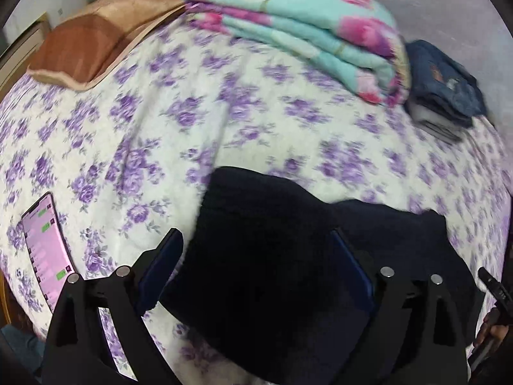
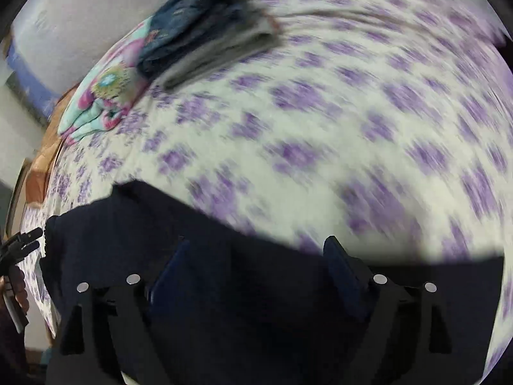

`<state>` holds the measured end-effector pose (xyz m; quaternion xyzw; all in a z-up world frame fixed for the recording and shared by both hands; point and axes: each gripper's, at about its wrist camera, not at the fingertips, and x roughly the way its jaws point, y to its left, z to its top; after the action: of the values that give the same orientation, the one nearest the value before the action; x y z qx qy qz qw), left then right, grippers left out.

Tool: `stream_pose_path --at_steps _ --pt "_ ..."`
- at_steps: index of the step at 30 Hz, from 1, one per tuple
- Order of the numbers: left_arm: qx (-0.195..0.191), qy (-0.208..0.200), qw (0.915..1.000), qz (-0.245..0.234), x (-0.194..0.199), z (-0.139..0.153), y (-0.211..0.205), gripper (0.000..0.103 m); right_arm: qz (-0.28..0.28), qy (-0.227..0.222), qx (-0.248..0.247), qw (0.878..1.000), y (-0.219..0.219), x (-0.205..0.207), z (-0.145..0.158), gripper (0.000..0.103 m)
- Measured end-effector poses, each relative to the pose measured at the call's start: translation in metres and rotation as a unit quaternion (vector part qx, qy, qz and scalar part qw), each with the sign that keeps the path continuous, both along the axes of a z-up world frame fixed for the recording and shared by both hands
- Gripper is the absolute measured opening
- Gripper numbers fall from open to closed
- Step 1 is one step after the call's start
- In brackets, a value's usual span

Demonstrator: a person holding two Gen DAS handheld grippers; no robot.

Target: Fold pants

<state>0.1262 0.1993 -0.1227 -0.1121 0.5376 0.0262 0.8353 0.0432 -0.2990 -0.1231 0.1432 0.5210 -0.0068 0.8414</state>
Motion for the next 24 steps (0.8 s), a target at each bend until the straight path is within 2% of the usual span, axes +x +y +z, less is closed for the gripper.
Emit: stream_pose_path --at_steps 3,6,7,8,9,11,13,14,16,18,20,22,24 --pt "0.026 0.018 0.9986 -0.042 0.000 -0.014 -0.017 0.090 -0.019 -0.001 0.091 0.996 -0.012 -0.038 -0.011 0.086" --pt "0.090 0.037 0.9945 -0.039 0.013 -0.038 -0.024 0.091 -0.020 0.000 0.118 0.993 0.005 -0.041 -0.026 0.086" --pt "0.111 0.038 0.9925 -0.034 0.018 -0.045 -0.023 0.099 -0.019 0.001 0.117 0.993 0.012 -0.038 -0.028 0.086" --pt "0.119 0.049 0.9912 -0.030 0.024 -0.052 -0.021 0.099 -0.021 0.008 0.090 0.996 0.020 -0.033 -0.032 0.087" --pt "0.099 0.069 0.9925 -0.018 0.031 -0.059 -0.015 0.099 -0.022 0.017 0.065 0.998 0.024 -0.029 -0.038 0.088" --pt "0.071 0.084 0.9938 0.013 0.036 -0.058 -0.008 0.099 -0.011 0.026 0.020 0.999 0.026 -0.026 -0.045 0.087" --pt "0.073 0.096 0.9924 0.024 0.037 -0.053 -0.008 0.099 -0.037 0.020 -0.040 0.998 0.019 -0.035 -0.034 0.087" --pt "0.082 0.092 0.9920 0.027 0.036 -0.047 -0.009 0.099 -0.075 0.016 -0.083 0.994 0.004 -0.048 -0.025 0.088" --pt "0.106 0.061 0.9923 0.021 0.030 -0.029 -0.014 0.099 -0.117 0.001 -0.062 0.991 -0.027 -0.071 -0.015 0.088" --pt "0.122 0.040 0.9917 0.014 0.024 -0.014 -0.016 0.099 -0.180 -0.015 -0.041 0.983 -0.067 -0.108 0.000 0.088" --pt "0.106 0.031 0.9939 0.010 0.019 -0.003 -0.015 0.099 -0.235 -0.024 -0.058 0.970 -0.097 -0.148 0.013 0.089" --pt "0.087 0.024 0.9959 0.004 0.011 0.003 -0.016 0.099 -0.288 -0.014 -0.090 0.953 -0.117 -0.184 0.019 0.089" --pt "0.079 0.023 0.9966 -0.007 0.003 0.005 -0.020 0.099 -0.332 -0.005 -0.091 0.939 -0.131 -0.209 0.018 0.089"
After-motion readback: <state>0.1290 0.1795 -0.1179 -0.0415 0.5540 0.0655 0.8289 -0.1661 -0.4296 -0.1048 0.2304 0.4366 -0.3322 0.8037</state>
